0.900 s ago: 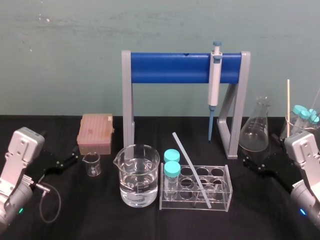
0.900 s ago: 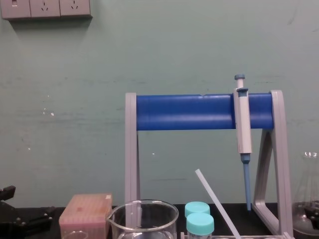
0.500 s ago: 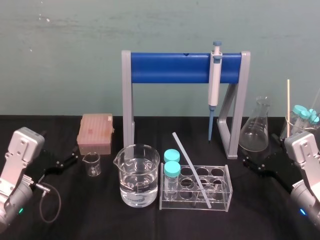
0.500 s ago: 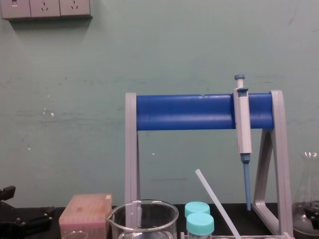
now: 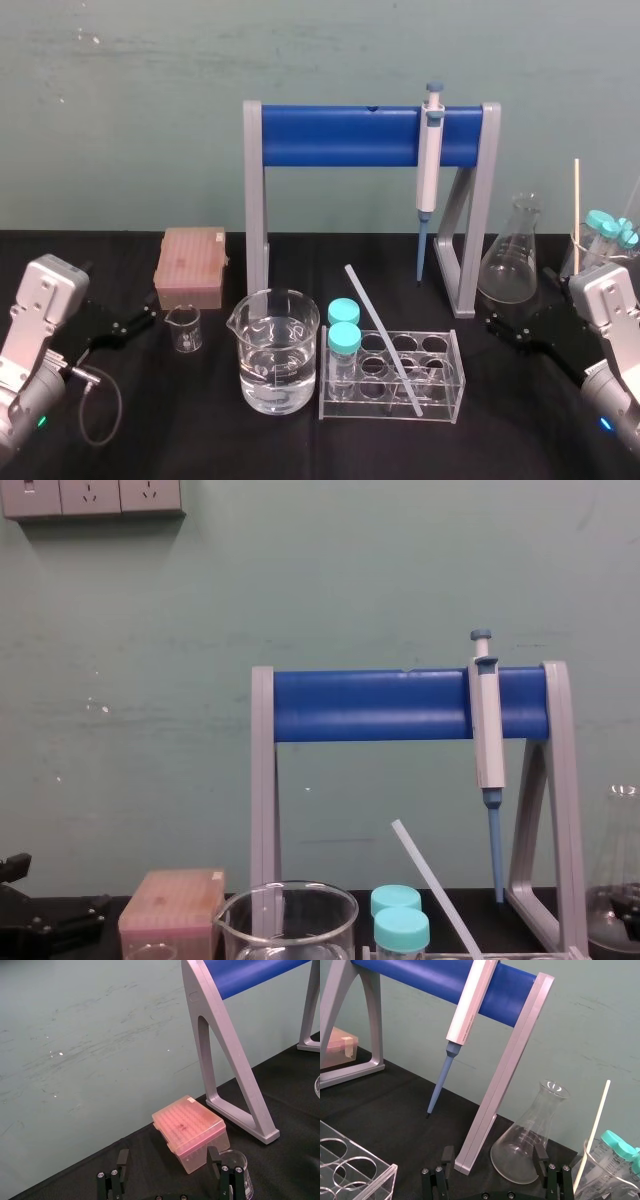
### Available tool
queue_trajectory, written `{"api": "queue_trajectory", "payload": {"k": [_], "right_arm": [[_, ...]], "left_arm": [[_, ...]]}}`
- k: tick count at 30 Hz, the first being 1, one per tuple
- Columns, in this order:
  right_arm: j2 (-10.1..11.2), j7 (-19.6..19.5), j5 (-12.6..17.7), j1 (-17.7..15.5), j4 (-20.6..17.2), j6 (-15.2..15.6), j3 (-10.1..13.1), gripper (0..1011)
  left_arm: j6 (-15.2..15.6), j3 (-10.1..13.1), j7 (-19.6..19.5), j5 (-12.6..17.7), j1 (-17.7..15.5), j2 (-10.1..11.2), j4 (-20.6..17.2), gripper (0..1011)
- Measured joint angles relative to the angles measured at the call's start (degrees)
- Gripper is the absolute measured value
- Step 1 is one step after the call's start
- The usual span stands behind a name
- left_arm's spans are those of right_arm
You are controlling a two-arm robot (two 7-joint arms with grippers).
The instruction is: Pick up the stirring rod with one hand, then place it down.
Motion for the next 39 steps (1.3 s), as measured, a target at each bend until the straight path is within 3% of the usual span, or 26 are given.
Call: {"api": "queue_trajectory", "payload": {"k": [27, 30, 33, 39], "right_arm": [[-0.15, 0.26, 0.19, 0.04, -0.02, 0.26, 0.76, 1000], [-0.50, 2.14, 2.10, 0.41, -0.62, 0.45, 2.08, 1000], [-1.17, 7.10, 7.16, 1.33, -2.08, 1.59, 3.77, 1000], [-2.07, 15.78, 14.07, 3.12, -4.34, 5.25, 4.77, 1000]], "left_arm": [[0.00, 0.00, 0.00, 0.00, 0.00, 0.00, 0.00, 1000], [0.00, 0.00, 0.00, 0.00, 0.00, 0.00, 0.00, 1000], [0.00, 0.00, 0.00, 0.00, 0.00, 0.00, 0.00, 1000], [0.00, 0.00, 0.00, 0.00, 0.00, 0.00, 0.00, 1000]]}}
